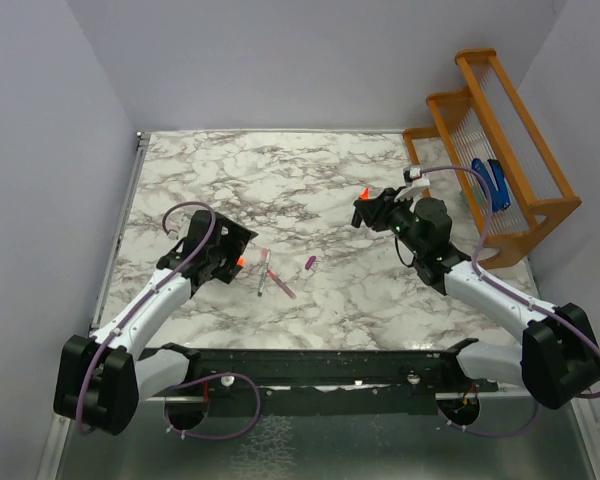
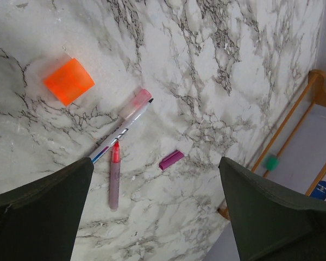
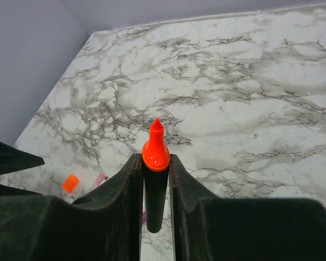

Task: Insert the pens into the pen caps

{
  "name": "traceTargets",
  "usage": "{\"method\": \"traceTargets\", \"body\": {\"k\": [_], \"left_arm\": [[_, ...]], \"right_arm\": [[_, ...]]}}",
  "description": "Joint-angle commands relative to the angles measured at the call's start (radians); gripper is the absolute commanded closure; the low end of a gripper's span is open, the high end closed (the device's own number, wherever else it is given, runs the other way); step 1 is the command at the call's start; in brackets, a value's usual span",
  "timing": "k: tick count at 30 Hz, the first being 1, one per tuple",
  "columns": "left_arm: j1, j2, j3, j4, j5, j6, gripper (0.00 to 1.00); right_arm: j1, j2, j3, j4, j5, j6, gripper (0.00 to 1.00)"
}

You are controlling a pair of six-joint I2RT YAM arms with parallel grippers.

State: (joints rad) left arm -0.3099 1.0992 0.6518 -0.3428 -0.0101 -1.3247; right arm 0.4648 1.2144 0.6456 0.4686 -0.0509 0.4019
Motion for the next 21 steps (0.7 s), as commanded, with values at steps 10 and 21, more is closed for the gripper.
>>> {"method": "traceTargets", "body": {"k": [10,21], "left_arm": [[-0.028,0.154,0.021,-0.035,-0.107,-0.203,0.01],[-0.029,0.226,0.042,0.010,-0.169,-0.238,0.01]], "right_arm": [[0.003,-0.013,-0.004,-0.032,0.031,-0.021,0.99],[0.003,-0.012,-0.009,-0.029,0.043,-0.026,1.00]]}}
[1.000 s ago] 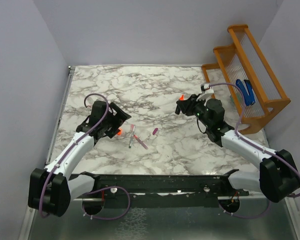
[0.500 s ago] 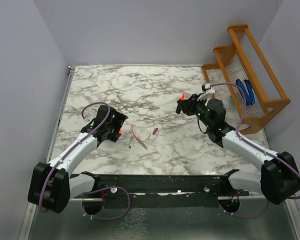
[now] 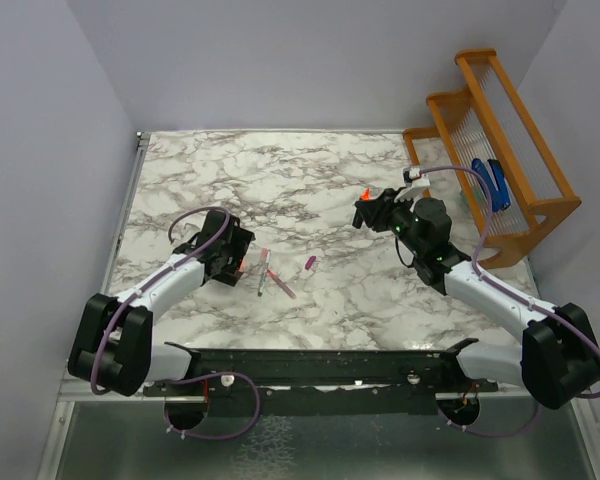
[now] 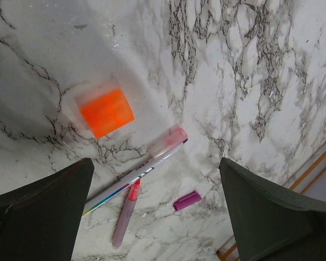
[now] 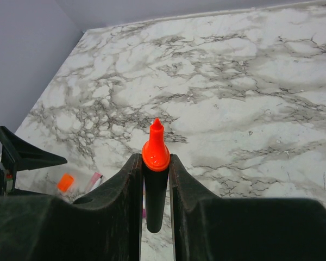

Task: Insert the pens into the pen caps

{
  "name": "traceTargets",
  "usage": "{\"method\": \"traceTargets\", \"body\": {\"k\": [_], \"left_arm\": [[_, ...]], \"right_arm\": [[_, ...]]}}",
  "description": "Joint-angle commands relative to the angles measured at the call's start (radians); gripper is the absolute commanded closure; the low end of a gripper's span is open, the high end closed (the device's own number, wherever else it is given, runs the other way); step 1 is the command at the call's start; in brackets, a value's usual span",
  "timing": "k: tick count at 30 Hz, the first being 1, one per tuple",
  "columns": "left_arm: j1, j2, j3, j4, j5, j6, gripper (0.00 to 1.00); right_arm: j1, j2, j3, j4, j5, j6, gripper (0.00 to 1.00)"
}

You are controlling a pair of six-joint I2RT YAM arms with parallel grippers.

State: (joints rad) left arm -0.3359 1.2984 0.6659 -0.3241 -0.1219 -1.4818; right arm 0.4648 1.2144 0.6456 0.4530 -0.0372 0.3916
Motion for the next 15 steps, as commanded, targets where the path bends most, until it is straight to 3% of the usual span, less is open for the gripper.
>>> {"method": "traceTargets", "body": {"k": [1,15], "left_arm": [[-0.003,0.032,0.027,-0.002,-0.064,-0.084,0.01],[-0.002,0.072,0.021,0.016,-0.118,-0.114,0.01]], "right_arm": [[0.003,-0.012,-0.008,-0.014,0.030,-0.016,1.00],[0.003,-0.009,-0.015,-0.008,0.033,-0.017,1.00]]}}
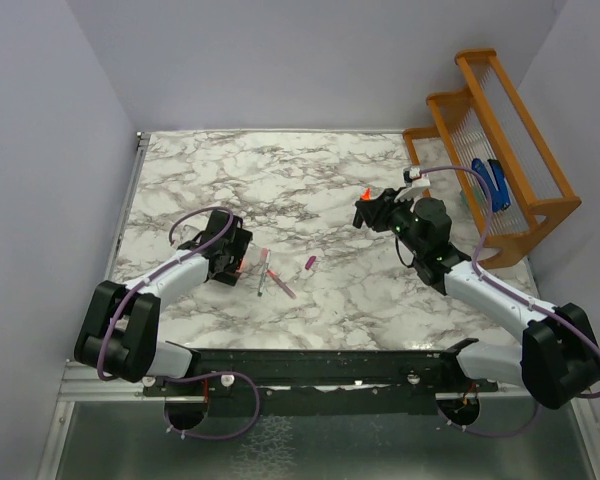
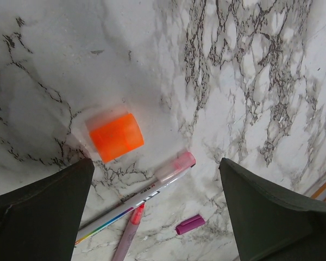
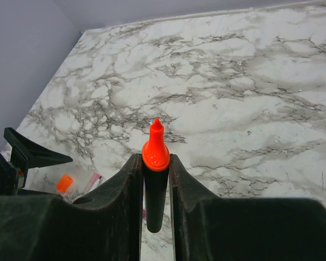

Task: Insert the pens into the pen caps

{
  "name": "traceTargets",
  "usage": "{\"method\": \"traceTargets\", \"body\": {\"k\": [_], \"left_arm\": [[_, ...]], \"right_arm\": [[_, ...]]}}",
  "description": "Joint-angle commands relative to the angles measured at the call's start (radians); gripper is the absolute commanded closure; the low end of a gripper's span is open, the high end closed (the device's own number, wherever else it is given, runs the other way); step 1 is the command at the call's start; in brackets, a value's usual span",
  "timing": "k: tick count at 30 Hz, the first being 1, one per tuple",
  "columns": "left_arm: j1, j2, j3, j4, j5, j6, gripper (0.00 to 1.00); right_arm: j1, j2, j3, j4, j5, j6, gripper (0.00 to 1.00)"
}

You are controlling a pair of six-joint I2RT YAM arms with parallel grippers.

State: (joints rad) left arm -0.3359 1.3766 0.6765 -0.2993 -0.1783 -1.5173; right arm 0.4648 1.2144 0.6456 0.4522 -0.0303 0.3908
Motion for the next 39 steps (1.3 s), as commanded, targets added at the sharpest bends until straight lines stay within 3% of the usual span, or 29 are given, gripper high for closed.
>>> {"method": "traceTargets", "body": {"k": [1,16,31,39], "left_arm": [[0.000,-0.012,0.007,-0.010,-0.070,-0.080,0.01],[0.034,0.017,0.044,0.003,-0.146,-0.024,0.01],[0.038,0.167,0.135,0.094,-0.090,0.027,0.02],[0.057,0.279,0.255,0.144,-0.070,0.104,0.03]], "right_arm": [[0.003,-0.009,-0.016,-0.006,0.026,-0.017,1.00],[0.003,-0.009,-0.020,-0.004,0.026,-0.017,1.00],[0.003,-0.012,-0.021,-0.007,0.027,-0.020,1.00],[0.003,-0.012,-0.021,-0.012,0.027,-0.023,1.00]]}}
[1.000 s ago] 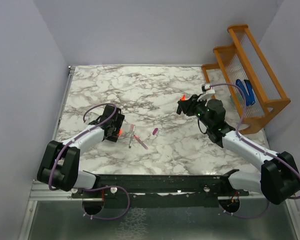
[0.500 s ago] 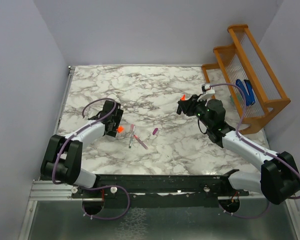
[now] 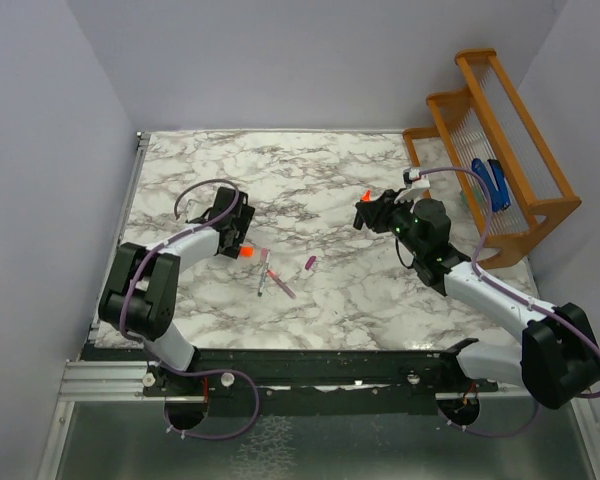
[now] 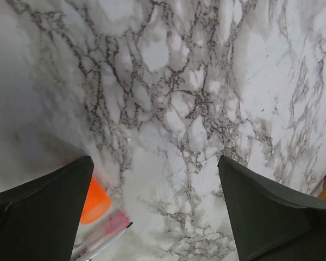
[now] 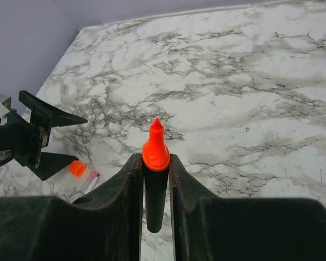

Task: Insert the pens into the pen caps

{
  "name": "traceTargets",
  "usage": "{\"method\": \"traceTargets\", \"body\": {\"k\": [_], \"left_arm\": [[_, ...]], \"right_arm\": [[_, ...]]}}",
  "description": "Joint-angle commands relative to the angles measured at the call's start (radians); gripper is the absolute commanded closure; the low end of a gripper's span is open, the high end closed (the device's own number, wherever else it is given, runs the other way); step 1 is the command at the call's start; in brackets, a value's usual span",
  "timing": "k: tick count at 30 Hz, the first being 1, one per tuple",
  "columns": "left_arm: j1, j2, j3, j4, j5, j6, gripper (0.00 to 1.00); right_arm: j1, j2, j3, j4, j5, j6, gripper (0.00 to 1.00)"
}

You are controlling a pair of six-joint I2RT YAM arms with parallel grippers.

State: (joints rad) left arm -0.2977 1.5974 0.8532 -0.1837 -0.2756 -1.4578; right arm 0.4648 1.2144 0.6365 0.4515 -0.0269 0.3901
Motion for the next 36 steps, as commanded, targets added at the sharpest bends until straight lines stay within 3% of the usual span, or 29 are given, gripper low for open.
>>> {"method": "traceTargets", "body": {"k": [1,6,11,18,23,29,36], "left_arm": [[0.023,0.067,0.101,0.017,0.024,0.068,0.03],[0.070,0.066,0.196,-0.139,-0.036,0.242,0.03],[0.140,0.004,0.204,-0.309,-0.002,0.329,0.12],[0.111,-0.108,0.021,-0.360,0.187,0.133,0.25],[0.011,-0.151,0.013,-0.380,0.174,-0.046,0.25],[-0.032,-0.114,0.102,-0.434,0.096,-0.142,0.25],[-0.032,-0.066,0.133,-0.499,0.083,-0.261,0.38]], "right_arm": [[0.003,-0.013,-0.012,-0.013,0.023,-0.023,1.00],[0.003,-0.019,-0.010,-0.023,0.053,-0.030,1.00],[0.003,-0.015,-0.011,-0.018,0.057,-0.028,1.00],[0.003,-0.004,-0.008,-0.011,0.049,-0.024,0.99],[0.003,-0.004,-0.011,-0.008,0.044,-0.020,0.99],[0.003,-0.015,-0.017,-0.007,0.052,-0.022,1.00],[0.004,-0.028,-0.021,-0.006,0.062,-0.030,1.00]]}}
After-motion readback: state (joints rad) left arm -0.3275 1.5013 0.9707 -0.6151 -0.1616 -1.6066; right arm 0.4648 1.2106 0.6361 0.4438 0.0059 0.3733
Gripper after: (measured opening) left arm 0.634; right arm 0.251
